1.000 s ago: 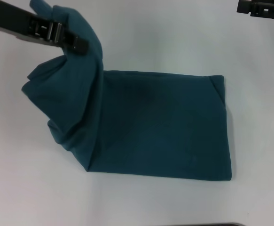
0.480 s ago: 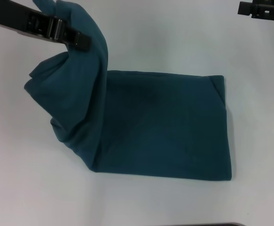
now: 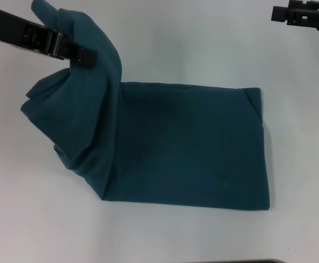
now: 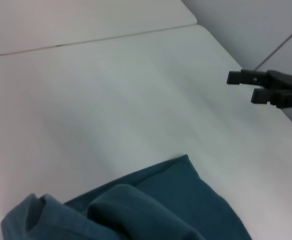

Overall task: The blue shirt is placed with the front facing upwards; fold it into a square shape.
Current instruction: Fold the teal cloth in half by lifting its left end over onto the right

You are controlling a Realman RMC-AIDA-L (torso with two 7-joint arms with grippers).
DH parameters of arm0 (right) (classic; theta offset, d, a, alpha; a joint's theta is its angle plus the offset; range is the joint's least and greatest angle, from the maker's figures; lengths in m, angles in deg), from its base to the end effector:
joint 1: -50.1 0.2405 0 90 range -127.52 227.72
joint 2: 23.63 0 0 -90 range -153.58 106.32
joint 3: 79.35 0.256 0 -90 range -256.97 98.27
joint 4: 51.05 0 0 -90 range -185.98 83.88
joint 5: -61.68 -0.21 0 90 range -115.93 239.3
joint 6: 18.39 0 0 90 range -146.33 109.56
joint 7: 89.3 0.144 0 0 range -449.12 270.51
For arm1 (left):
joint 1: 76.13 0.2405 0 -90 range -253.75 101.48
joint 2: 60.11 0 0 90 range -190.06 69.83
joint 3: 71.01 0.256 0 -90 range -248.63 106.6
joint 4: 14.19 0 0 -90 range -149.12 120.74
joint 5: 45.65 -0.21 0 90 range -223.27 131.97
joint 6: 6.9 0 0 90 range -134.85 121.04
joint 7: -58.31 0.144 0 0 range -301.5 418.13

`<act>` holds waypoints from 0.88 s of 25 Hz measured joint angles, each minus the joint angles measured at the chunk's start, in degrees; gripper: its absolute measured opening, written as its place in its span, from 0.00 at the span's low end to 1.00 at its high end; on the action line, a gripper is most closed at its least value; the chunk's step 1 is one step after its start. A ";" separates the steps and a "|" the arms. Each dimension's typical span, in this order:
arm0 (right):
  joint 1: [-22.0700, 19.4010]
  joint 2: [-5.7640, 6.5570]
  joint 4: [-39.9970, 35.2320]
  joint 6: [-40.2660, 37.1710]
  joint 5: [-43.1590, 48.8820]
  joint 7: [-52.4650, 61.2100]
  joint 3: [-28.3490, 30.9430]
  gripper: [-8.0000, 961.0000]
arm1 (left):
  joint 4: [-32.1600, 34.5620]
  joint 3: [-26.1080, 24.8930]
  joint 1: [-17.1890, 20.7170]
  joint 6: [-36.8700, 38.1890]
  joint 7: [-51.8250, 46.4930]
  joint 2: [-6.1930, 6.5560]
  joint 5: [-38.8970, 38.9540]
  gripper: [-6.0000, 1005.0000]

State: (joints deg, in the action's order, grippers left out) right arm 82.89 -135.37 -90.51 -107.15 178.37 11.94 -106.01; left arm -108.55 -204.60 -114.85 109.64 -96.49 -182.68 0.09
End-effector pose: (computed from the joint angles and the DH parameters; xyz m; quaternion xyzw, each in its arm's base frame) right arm 0.2833 0.3649 0.0869 -0.8605 0.3738 0.2811 0.2017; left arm -0.1273 0.3247 0.0924 -0.8936 -0.4352 -0.0363 0.1038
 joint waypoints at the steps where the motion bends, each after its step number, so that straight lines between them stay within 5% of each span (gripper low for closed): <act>1: 0.00 -0.01 0.02 0.02 0.01 0.00 -0.01 0.98 | 0.03 0.21 0.07 0.07 0.18 0.16 0.06 0.07; 10: 0.32 0.20 0.09 -0.04 0.03 1.05 -0.05 0.97 | 0.77 5.73 -0.18 0.25 1.09 4.51 -0.73 0.07; 16: 0.52 0.22 0.09 0.01 0.04 1.47 -0.06 0.97 | 0.42 8.03 -1.09 0.26 1.18 5.05 -1.38 0.07; 22: 0.44 0.36 0.08 -0.09 -0.14 1.49 -0.05 0.96 | -0.02 12.81 -3.01 0.05 1.36 4.10 -1.60 0.07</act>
State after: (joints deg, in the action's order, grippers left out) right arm 83.33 -135.01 -90.43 -107.24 178.23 13.43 -106.07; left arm -108.57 -191.79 -117.86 109.69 -95.13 -178.57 -1.51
